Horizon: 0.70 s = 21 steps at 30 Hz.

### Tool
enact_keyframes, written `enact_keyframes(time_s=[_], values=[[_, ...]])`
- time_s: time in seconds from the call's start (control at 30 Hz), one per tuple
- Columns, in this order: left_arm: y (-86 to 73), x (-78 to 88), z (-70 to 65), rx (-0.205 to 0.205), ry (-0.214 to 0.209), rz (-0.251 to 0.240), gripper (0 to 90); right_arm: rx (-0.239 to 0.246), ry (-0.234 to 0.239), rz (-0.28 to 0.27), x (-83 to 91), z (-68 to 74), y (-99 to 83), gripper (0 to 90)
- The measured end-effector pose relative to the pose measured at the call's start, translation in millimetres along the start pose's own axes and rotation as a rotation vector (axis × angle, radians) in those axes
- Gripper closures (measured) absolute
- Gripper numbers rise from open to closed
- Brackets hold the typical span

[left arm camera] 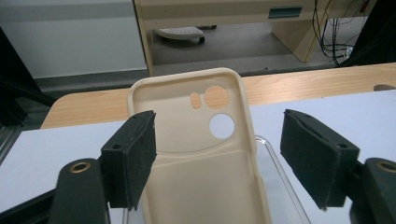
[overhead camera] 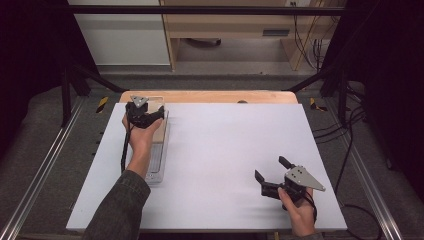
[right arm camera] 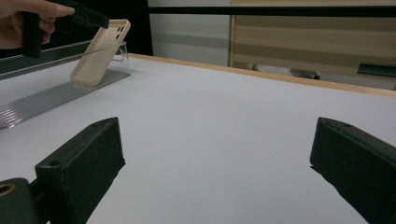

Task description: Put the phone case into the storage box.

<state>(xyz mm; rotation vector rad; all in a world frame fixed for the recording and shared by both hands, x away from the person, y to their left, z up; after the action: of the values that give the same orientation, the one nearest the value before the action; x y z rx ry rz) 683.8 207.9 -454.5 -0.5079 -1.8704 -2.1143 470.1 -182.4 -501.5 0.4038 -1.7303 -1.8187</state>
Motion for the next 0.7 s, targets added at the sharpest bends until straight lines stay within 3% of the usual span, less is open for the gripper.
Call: enact_keyframes(time_s=[0.37, 0.7], values=[[3.2, 3.3, -5.9, 0.014, -0.022, -0.021, 14.1, 0.006, 0.004, 0.002, -0.7, 1.3, -0.1, 2.6], [8.0, 11.2, -12.0, -0.008, -0.060, -0.062, 6.8, 0.005, -0.002, 0.004, -1.0, 0.6, -0.6, 2.6]])
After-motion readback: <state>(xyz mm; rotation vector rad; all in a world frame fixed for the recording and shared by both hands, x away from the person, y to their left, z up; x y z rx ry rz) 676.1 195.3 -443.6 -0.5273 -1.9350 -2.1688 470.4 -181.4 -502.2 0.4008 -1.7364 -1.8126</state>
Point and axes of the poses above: each handheld gripper's, and its own axes: x roughly backward along the jaws, y roughly out of its top, z roughly to its left, the point moved 8 cm from there along -x, roughly forward along the jaws, and after that the axes turned 8 degrees about y, right-handed, at the moved point
